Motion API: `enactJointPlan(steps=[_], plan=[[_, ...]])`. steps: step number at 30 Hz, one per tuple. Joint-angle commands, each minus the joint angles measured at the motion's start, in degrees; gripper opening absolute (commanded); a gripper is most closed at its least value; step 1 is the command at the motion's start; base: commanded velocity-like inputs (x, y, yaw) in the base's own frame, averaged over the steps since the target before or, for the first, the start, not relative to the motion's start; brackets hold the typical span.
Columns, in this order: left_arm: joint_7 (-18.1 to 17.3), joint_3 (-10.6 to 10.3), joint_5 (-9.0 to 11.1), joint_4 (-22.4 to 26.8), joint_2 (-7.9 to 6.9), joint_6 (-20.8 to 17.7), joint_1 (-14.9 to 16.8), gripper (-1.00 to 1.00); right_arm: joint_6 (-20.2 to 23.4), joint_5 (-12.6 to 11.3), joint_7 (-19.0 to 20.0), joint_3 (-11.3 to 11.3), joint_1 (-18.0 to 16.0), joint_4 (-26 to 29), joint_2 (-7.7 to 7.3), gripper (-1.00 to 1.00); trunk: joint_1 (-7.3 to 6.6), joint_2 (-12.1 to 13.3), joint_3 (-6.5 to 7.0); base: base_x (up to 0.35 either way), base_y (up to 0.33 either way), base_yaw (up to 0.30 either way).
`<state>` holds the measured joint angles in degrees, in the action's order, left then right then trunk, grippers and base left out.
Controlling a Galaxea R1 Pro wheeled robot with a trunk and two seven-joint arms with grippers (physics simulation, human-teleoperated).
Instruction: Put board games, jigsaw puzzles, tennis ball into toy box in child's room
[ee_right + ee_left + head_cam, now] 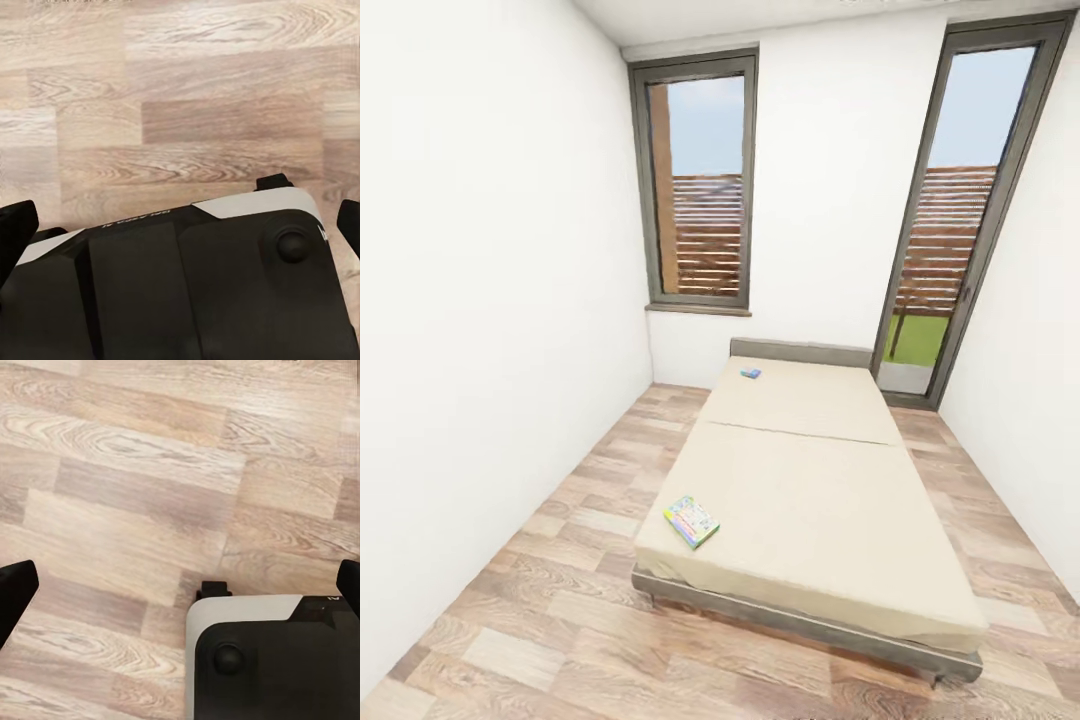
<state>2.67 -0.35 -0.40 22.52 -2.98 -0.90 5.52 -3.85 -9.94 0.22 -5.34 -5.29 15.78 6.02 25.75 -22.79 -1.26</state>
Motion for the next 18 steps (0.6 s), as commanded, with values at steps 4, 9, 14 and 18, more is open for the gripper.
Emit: enactJointPlan(steps=[4, 9, 14, 18], plan=[[0.14, -0.05, -0.04, 0.07, -0.01, -0.09, 0.01, 1.00, -0.20, -0.26, 0.03, -0.29, -0.06, -0.05, 0.05, 1.00, 0.03, -0.13, -0.13, 0.000, 0.082, -0.260], [0.14, -0.03, -0.04, 0.07, -0.01, -0.08, 0.01, 1.00, -0.20, -0.26, 0.03, -0.29, -0.07, -0.05, 0.05, 1.00, 0.03, -0.13, -0.13, 0.000, 0.168, -0.260], [0.14, -0.06, -0.04, 0.07, -0.01, -0.07, 0.01, 1.00, -0.20, -0.26, 0.02, -0.29, -0.06, -0.05, 0.05, 1.00, 0.03, -0.13, -0.13, 0.000, 0.133, -0.260], [0.14, -0.05, -0.04, 0.07, -0.01, -0.07, 0.01, 1.00, -0.20, -0.26, -0.01, -0.29, -0.06, -0.05, 0.05, 1.00, 0.03, -0.13, -0.13, 0.000, 0.079, -0.260]])
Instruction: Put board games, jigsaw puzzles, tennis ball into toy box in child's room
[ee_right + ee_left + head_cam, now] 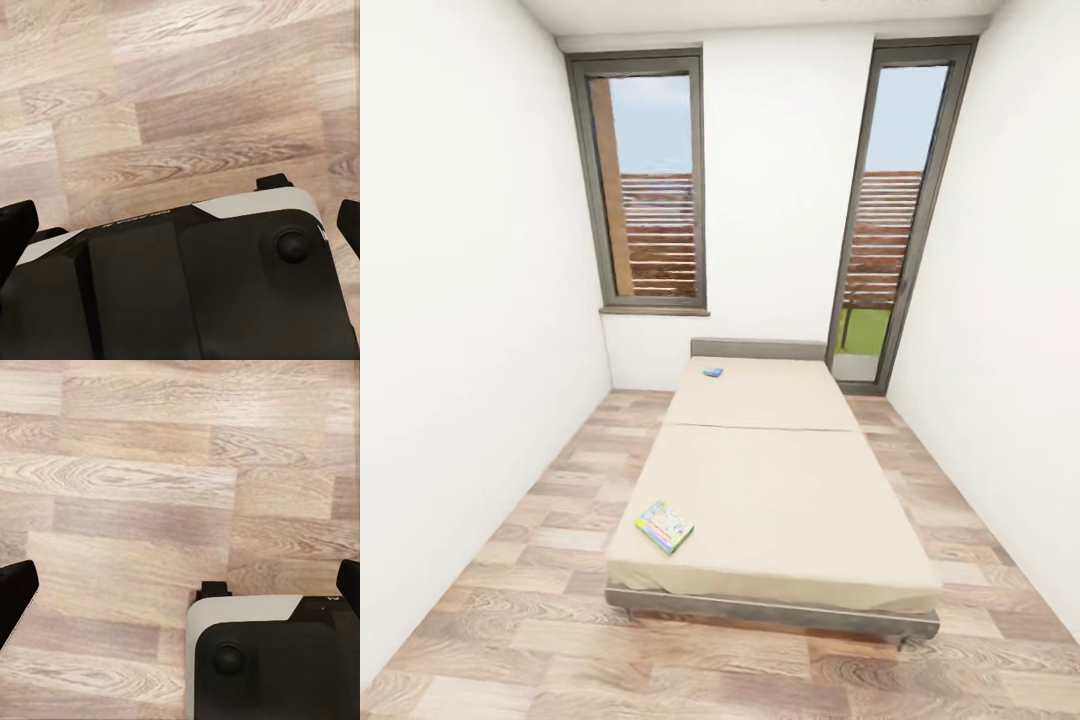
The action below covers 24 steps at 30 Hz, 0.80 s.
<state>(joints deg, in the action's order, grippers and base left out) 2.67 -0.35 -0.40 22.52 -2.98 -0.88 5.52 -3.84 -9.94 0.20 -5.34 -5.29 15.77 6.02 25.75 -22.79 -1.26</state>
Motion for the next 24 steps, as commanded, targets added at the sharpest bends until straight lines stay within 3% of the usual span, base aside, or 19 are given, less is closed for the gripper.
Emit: enactJointPlan(steps=[1, 12, 19, 24], plan=[[0.14, -0.03, -0.04, 0.07, -0.01, -0.09, 0.01, 1.00, -0.20, -0.26, 0.01, -0.28, -0.06, -0.04, 0.05, 1.00, 0.03, -0.13, -0.13, 0.000, 0.165, -0.260], [0.14, -0.01, -0.04, 0.07, -0.01, -0.09, 0.01, 1.00, -0.20, -0.26, 0.00, -0.28, -0.06, -0.03, 0.05, 1.00, 0.03, -0.13, -0.13, 0.000, 0.145, -0.250], [0.16, -0.01, -0.04, 0.07, -0.01, -0.12, 0.01, 1.00, -0.20, -0.26, -0.02, -0.28, -0.07, -0.04, 0.10, 1.00, 0.03, -0.13, -0.13, 0.027, 0.146, -0.058], [0.20, -0.02, -0.06, 0.07, -0.01, -0.10, 0.01, 1.00, -0.20, -0.26, -0.02, -0.28, -0.07, 0.00, 0.09, 1.00, 0.03, -0.13, -0.13, 0.091, -0.087, 0.057]])
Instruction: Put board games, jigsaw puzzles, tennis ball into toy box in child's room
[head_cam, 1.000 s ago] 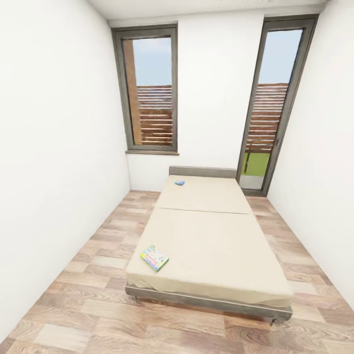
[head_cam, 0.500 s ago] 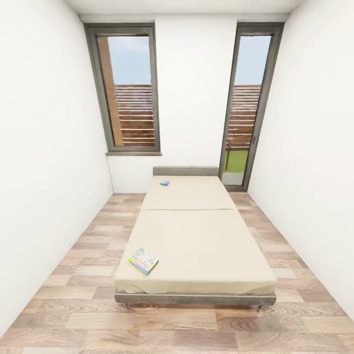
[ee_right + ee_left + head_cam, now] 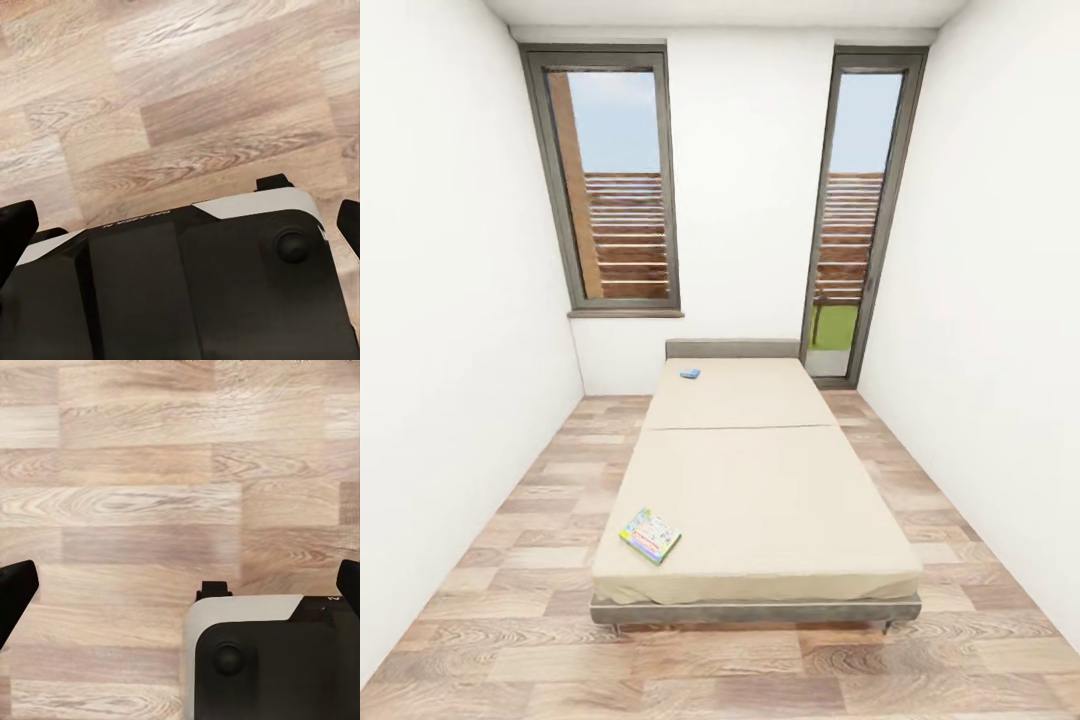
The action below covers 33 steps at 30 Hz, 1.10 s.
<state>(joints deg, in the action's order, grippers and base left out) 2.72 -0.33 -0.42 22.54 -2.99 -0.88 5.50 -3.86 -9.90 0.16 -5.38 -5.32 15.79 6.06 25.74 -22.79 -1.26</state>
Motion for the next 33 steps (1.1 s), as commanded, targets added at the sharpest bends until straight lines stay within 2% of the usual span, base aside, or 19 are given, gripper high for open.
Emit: enactJointPlan(steps=[1, 10, 33], plan=[[0.16, -0.06, -0.04, 0.05, 0.00, -0.09, 0.03, 1.00, -0.19, -0.29, 0.02, -0.25, -0.04, -0.03, 0.03, 1.00, 0.04, -0.12, -0.13, 0.103, -0.159, 0.147], [0.15, -0.06, -0.02, 0.05, 0.00, -0.08, 0.03, 1.00, -0.19, -0.25, 0.08, -0.25, -0.03, -0.04, 0.00, 1.00, 0.04, -0.12, -0.13, 0.042, -0.062, 0.101], [0.10, -0.06, -0.02, 0.05, 0.00, -0.08, 0.03, 1.00, 0.03, -0.36, 0.14, -0.24, -0.03, 0.03, 0.01, 1.00, 0.04, -0.12, -0.13, 0.002, -0.002, 0.005]])
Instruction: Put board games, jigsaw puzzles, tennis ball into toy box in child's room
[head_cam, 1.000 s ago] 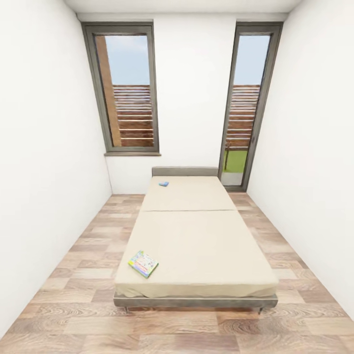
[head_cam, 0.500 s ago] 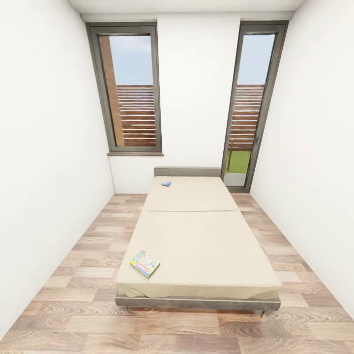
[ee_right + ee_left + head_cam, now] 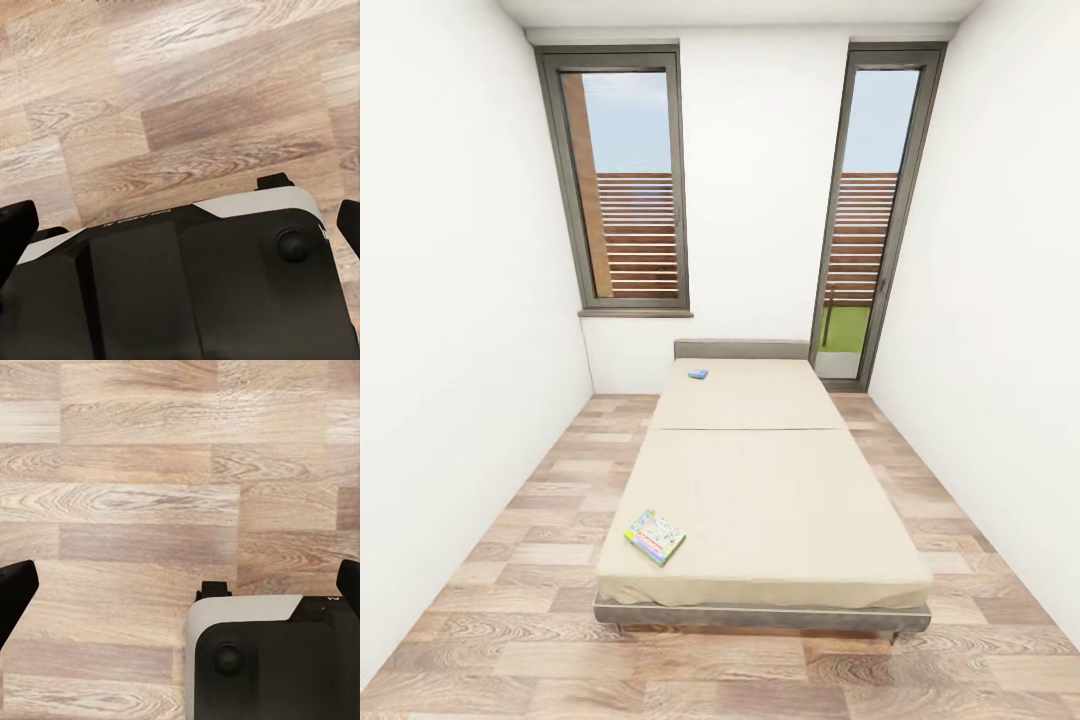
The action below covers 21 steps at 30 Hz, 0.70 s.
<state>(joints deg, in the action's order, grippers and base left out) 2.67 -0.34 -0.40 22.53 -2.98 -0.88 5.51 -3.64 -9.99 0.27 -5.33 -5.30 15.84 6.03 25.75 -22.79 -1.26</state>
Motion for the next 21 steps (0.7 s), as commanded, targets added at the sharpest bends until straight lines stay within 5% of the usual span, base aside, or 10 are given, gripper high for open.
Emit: enactJointPlan(steps=[1, 12, 17, 21], plan=[[0.15, -0.04, -0.04, 0.05, 0.00, -0.09, 0.03, 1.00, -0.22, -0.28, 0.02, -0.28, -0.05, -0.03, 0.04, 1.00, 0.03, -0.13, -0.13, 0.000, 0.000, 0.000], [-0.27, 0.41, 0.45, 0.27, -0.40, -0.34, 0.03, 1.00, -0.17, -0.17, -0.04, -0.28, -0.06, 0.45, 0.11, 1.00, 0.03, -0.13, -0.13, 0.000, 0.000, 0.000], [-3.82, 0.83, 0.66, 3.42, -1.24, -2.16, 0.03, 1.00, 0.52, -0.20, -0.02, -0.29, -0.01, 2.79, 0.24, 1.00, 0.03, -0.13, -0.13, 0.000, 0.000, 0.000], [-9.95, 1.10, 0.85, 15.10, -3.77, -14.91, 0.03, 1.00, 7.55, -0.08, -0.33, -0.25, 0.41, 11.43, 1.70, 1.00, 0.03, -0.13, -0.13, 0.000, 0.000, 0.000]])
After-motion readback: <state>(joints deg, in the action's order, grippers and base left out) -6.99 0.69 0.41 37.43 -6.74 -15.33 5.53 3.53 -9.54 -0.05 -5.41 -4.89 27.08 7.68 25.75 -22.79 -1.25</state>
